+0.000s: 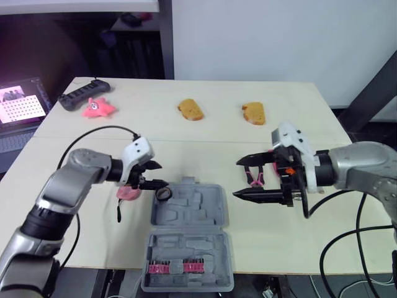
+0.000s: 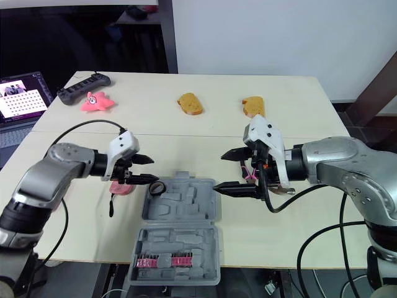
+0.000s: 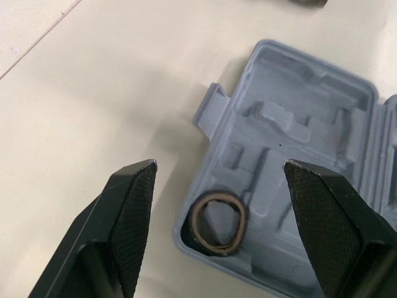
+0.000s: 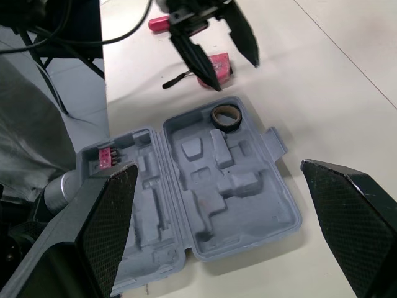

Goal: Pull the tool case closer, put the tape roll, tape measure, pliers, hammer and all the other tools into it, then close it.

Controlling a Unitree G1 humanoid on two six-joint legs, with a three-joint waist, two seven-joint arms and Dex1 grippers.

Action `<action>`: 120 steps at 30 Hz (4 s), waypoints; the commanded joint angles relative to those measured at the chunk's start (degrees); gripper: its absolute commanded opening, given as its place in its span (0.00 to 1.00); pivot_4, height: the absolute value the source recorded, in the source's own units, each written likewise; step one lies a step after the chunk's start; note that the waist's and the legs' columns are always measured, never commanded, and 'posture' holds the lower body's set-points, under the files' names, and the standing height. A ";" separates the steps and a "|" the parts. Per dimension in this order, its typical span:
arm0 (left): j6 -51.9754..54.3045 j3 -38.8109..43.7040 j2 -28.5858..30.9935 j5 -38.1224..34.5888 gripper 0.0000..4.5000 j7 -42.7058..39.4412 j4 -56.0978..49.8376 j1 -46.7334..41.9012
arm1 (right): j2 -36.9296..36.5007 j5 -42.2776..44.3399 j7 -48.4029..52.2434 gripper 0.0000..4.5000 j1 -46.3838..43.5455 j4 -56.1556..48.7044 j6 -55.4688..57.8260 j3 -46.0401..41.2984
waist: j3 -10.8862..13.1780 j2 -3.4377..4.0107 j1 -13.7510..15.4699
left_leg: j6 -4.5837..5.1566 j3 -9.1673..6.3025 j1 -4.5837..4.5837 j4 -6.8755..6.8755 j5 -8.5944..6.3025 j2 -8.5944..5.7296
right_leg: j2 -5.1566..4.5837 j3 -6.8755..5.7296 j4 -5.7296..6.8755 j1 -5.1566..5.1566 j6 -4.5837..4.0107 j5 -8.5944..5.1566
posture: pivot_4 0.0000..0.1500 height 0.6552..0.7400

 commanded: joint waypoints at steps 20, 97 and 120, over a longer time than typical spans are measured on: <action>-25.38 1.59 -8.83 2.45 0.36 2.72 12.04 8.31 | -1.01 -0.19 0.30 1.00 -0.50 -0.35 -1.43 -0.49 | -0.02 0.01 0.02 | 0.00 0.01 -0.01 0.09 0.00 0.00 | -0.01 0.00 0.03 0.03 0.01 0.01 | 1.00 0.68; -23.95 49.30 -26.33 -15.82 1.00 22.11 -28.85 67.72 | 4.58 -10.24 26.56 1.00 -13.04 18.82 -13.65 9.82 | -0.15 -0.04 -1.52 | -0.02 0.30 0.24 -0.06 -0.01 0.01 | -0.12 0.17 -0.18 0.16 -0.23 -0.14 | 1.00 0.68; -22.24 24.85 -25.28 1.44 1.00 39.33 -3.76 39.51 | 0.12 -13.67 20.70 1.00 -10.86 12.17 -9.85 9.21 | -0.18 -0.04 -1.58 | -0.02 0.30 0.21 -0.06 -0.01 -0.04 | -0.13 0.19 -0.19 0.14 -0.06 -0.03 | 1.00 0.68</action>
